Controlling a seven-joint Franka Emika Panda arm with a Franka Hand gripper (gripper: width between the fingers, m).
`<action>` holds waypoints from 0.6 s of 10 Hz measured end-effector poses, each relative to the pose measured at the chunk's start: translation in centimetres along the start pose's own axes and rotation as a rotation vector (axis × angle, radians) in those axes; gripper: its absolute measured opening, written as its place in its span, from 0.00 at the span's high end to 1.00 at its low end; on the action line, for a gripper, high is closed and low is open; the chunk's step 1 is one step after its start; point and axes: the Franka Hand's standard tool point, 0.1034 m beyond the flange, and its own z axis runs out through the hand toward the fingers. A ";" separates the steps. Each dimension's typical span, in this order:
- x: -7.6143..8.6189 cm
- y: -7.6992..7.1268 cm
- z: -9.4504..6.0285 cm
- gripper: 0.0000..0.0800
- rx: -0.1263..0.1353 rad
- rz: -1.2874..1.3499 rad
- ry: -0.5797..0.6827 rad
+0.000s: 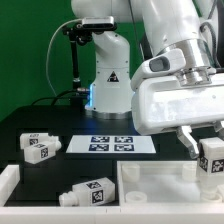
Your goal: Assemble one leg
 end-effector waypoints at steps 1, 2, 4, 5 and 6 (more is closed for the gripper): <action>-0.1 -0.1 0.4 0.64 0.002 0.002 -0.002; -0.4 -0.1 0.7 0.64 0.004 0.004 -0.007; -1.1 -0.3 1.1 0.64 0.008 0.006 -0.018; -1.3 -0.5 1.2 0.64 0.007 0.006 -0.016; -1.4 -0.6 1.2 0.64 0.001 0.004 -0.005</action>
Offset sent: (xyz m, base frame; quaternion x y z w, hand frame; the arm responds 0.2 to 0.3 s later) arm -0.0038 -0.0033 -0.0091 -0.0215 0.0085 -0.0104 0.9997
